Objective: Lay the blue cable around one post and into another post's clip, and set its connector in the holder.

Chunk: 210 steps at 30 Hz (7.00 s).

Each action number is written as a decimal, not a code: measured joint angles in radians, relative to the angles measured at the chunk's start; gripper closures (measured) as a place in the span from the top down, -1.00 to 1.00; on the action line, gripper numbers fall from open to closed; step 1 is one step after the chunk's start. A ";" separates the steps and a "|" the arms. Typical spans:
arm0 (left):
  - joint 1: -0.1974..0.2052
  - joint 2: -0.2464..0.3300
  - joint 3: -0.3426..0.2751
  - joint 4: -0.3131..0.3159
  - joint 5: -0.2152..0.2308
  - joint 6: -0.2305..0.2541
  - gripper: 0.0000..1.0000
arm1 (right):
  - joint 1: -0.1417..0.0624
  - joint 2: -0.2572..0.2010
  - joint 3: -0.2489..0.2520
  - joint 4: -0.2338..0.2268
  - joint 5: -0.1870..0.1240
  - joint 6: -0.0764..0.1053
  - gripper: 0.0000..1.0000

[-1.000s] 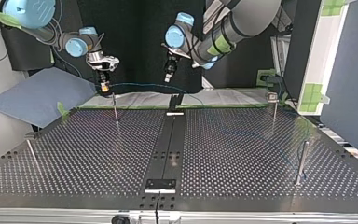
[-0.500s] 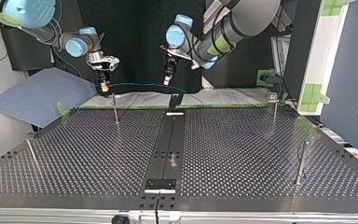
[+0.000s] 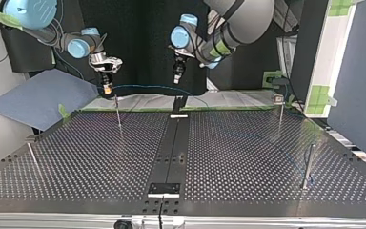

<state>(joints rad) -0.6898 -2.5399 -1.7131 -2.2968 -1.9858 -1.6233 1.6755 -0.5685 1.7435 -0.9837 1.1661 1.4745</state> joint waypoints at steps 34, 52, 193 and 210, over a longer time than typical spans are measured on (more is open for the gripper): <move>0.000 -0.112 0.181 -0.084 -0.018 -0.051 0.99 | 0.005 0.000 0.000 0.006 0.000 -0.015 -1.00; 0.007 -0.114 0.214 -0.087 -0.035 -0.056 0.29 | 0.007 0.000 0.000 0.006 0.002 -0.017 -1.00; -0.079 -0.168 0.394 -0.181 -0.062 -0.079 -1.00 | -0.075 -0.006 -0.002 0.019 0.018 -0.014 -1.00; -0.093 -0.169 0.462 -0.223 -0.061 -0.121 -1.00 | -0.106 -0.006 -0.047 0.032 0.014 0.049 -1.00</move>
<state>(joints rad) -0.7824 -2.7087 -1.2510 -2.5194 -2.0468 -1.7443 1.5699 -0.5747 1.6963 -0.9521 1.1802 1.5238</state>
